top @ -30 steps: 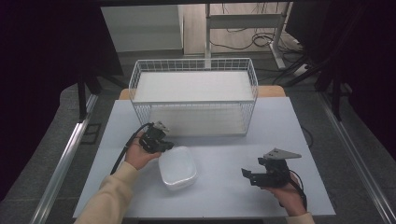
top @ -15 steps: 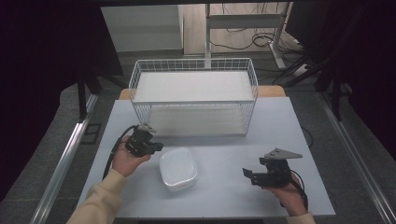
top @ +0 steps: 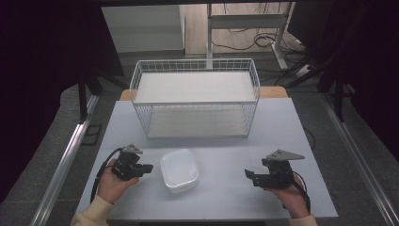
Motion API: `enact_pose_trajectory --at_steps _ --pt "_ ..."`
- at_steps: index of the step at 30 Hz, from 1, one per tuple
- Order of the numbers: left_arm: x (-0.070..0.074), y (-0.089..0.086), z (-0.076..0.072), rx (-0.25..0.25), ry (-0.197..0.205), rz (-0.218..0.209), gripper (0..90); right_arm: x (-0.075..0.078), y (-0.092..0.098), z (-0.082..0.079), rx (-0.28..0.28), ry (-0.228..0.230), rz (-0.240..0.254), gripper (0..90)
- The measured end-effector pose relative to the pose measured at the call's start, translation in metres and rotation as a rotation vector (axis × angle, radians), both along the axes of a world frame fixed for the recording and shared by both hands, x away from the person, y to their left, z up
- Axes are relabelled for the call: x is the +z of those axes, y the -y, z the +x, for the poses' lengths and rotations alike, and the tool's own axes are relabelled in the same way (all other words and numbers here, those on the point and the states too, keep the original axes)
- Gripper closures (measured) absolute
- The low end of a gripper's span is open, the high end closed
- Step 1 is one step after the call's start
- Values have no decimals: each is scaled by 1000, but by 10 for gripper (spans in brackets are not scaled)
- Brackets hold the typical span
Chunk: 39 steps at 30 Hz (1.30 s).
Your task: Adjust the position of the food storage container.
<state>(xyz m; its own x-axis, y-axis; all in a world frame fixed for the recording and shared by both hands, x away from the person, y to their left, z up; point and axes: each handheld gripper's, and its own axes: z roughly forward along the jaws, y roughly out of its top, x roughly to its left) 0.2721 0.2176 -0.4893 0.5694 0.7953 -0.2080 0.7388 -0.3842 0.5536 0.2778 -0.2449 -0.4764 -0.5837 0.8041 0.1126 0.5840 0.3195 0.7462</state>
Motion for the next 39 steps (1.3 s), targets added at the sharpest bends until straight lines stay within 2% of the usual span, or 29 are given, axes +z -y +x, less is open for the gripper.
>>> enact_pose_trajectory --at_steps 5,10,33,39 --pt "-6 10 4 -9 -16 -19 900 0 0 0 -2 -2 -6 187" --pt "-7 16 10 -22 -21 -17 900 0 1 0 -3 0 -8 187" --pt "-15 38 37 1 -56 -50 900 -1 3 1 -20 -2 -13 187" --pt "-16 52 36 -34 -63 -50 900 -1 2 1 -16 0 -12 187"
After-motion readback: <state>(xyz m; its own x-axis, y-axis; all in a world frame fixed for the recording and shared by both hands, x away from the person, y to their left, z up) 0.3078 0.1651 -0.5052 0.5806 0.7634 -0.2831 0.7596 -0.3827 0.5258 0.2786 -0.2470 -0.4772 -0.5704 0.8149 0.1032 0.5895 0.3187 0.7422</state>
